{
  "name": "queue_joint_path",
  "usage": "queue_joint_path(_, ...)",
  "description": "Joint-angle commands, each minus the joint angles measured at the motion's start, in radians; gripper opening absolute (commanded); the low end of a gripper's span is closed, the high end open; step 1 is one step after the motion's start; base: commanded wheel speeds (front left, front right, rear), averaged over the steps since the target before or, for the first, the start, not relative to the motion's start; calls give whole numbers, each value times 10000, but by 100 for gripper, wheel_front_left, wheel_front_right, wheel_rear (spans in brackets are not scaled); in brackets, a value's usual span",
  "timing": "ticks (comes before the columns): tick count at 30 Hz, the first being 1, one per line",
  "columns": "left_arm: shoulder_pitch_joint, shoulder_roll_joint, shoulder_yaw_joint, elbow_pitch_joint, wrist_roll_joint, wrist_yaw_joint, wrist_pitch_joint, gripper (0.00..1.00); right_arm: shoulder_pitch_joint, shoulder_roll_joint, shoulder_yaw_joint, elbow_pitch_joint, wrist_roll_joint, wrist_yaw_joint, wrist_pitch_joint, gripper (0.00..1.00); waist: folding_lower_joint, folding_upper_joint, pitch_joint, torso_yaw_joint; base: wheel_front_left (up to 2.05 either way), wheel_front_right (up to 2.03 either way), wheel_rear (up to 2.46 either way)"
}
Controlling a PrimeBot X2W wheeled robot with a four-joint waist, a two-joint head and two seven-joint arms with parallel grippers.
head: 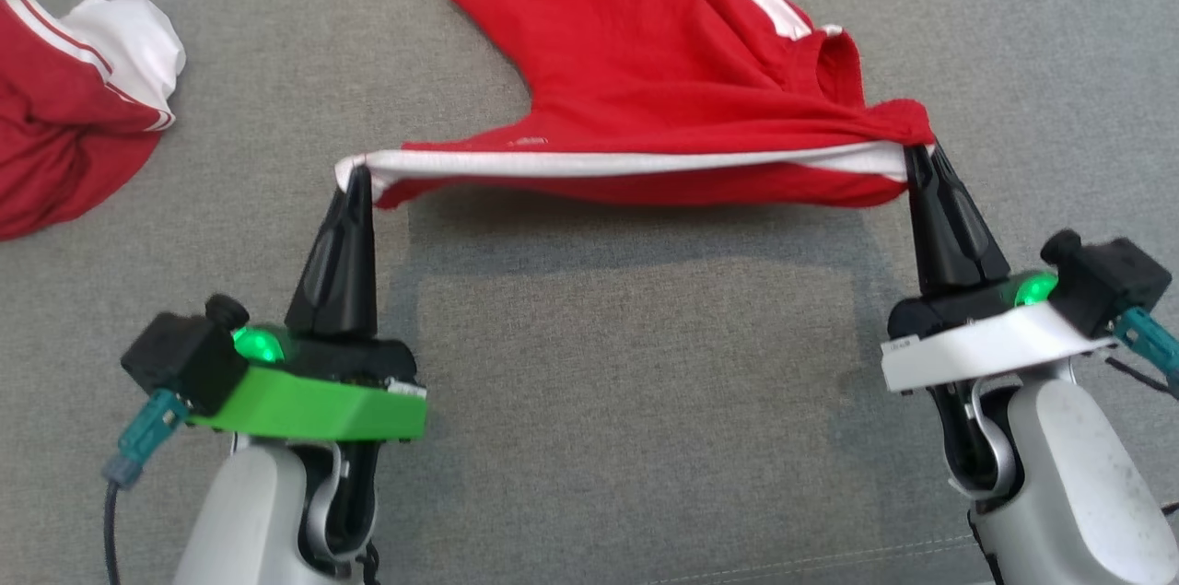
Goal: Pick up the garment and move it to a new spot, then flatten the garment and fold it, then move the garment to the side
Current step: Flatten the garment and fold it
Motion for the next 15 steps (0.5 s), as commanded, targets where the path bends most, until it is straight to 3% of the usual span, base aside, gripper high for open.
queue_joint_path(1,616,-90,101,-166,164,-24,-24,0,544,115,-194,-246,-118,1,-34,0,0,0,-574,132,0,0,0)
queue_joint_path(15,3229,-491,255,-1091,625,-23,-25,0,3646,743,-686,-1699,-623,-1,-33,0,0,0,-2094,59,0,0,0)
